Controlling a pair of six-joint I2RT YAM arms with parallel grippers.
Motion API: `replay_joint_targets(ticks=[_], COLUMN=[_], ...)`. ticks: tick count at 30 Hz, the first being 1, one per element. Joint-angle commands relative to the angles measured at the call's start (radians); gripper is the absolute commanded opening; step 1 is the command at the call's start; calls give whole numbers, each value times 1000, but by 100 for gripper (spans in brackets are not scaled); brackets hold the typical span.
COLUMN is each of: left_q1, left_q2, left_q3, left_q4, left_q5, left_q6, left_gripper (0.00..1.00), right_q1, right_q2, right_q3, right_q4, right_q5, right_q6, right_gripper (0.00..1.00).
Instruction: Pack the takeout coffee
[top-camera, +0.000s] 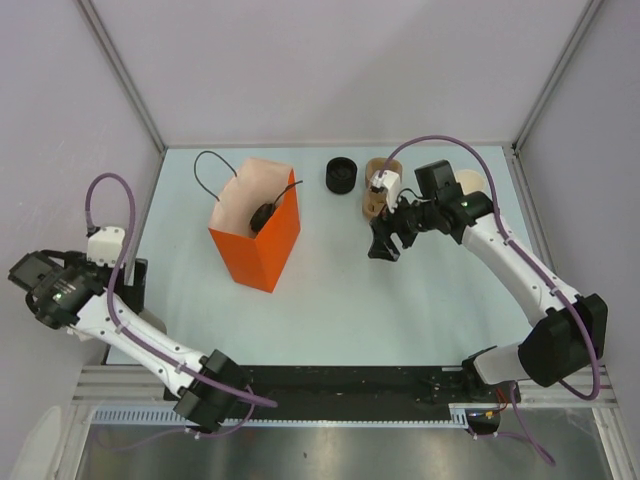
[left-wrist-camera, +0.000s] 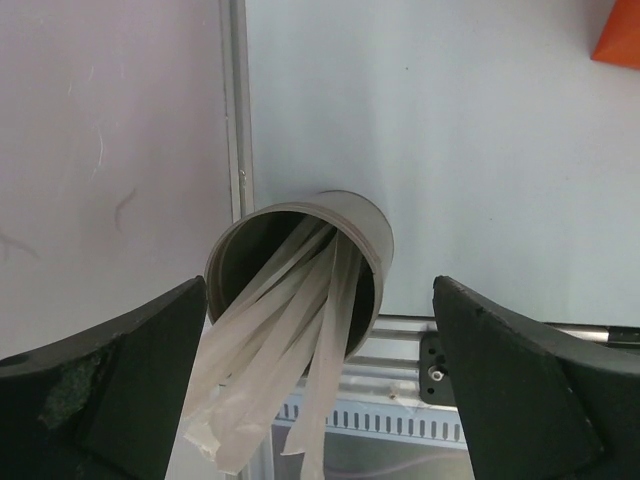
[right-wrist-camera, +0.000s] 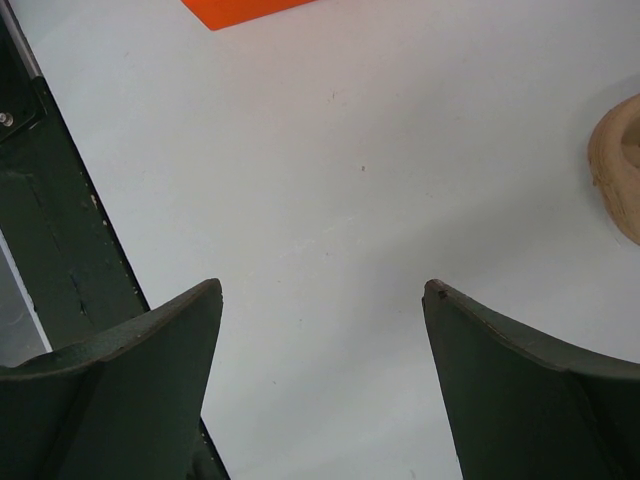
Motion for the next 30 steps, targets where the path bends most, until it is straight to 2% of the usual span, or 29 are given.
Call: replay_joint_targets(ticks=[1,8,13,17,21,26,29,30], left_q1=[90,205,208,208,207,208,208,208], left_q2=[24,22,-65,-41,5,-50,-81,-81], left_q3=[33,-3,-40,-36,-48,-98,-111,-108], left_q4=[-150,-195,-195,-193,-195,-195,-195,-195], left_q5=[162,185,140,61,-22,-74,-94,-97], left_q6=[218,340,416,431,429,501,525,522], left_gripper=[98,85,85,82,71,68,64,60], right_q1=[14,46,66,69,71,72,72,74], right_q2=[10,30,39,42,42,42,44,44], right_q3=[-6,-10,-15,-18,-21,-24,-26,-26], right_q4=[26,30,31,34,36,42,45,45], right_q5=[17,57,77,86,91,95,102,103], right_q6=[-24,-38,-44,-47,-49,-46,-46,-46], right_gripper=[86,86,85,85,85,84,84,84])
